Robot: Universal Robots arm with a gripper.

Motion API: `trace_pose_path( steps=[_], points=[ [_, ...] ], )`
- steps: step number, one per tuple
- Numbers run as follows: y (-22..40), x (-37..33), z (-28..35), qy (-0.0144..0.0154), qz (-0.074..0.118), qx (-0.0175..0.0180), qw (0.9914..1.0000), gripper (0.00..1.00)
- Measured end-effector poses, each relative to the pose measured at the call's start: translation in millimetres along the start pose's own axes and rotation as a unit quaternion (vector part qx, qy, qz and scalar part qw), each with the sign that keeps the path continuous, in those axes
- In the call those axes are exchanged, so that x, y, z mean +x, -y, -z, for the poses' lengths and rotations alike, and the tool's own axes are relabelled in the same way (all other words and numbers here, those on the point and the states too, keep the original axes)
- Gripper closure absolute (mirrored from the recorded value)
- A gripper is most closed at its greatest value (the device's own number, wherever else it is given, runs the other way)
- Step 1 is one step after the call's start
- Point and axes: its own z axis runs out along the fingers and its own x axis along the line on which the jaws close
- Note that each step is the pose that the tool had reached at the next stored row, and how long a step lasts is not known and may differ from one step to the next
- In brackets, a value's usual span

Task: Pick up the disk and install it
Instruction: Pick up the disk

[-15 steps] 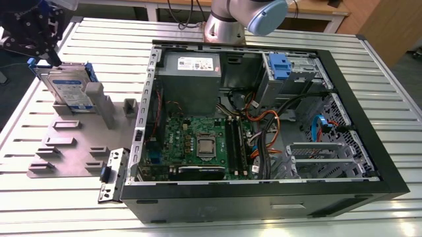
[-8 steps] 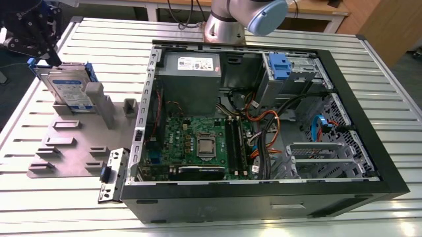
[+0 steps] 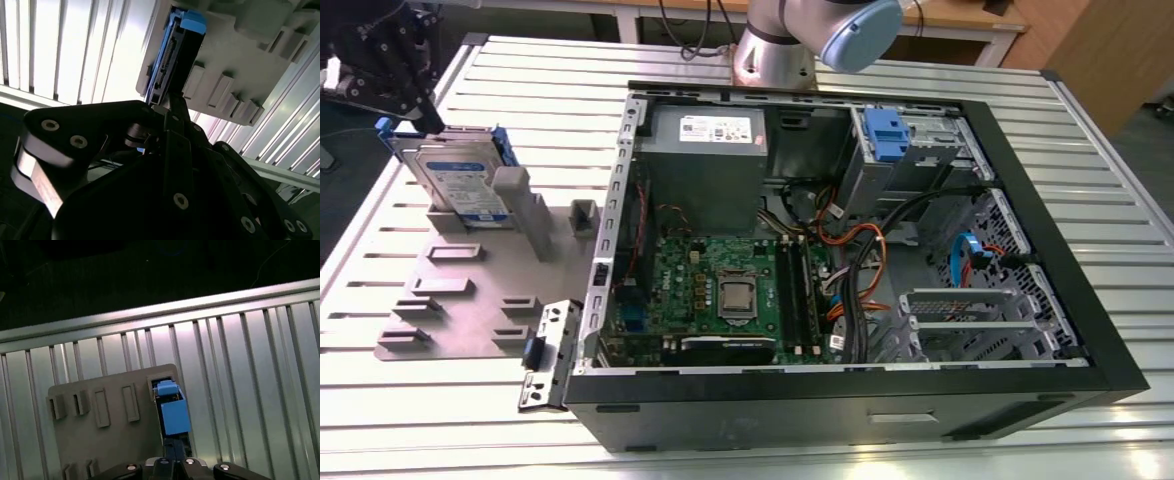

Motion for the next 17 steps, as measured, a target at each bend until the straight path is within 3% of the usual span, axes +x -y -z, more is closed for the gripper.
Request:
trace_pose_path(
  steps=[5, 12, 14, 17],
  points=[
    [0.0, 0.0, 0.0, -0.0007, 0.037, -0.0003, 0.99932, 0.89],
    [0.0, 0.0, 0.0, -0.0012, 0.086, -0.0003, 0.99628, 0.89],
    [0.0, -0.1, 0.0, -0.0006, 0.094, -0.0005, 0.9956, 0.89],
    [0.0, 0.0, 0.0, -0.0006, 0.095, -0.0006, 0.99551, 0.89]
  ],
)
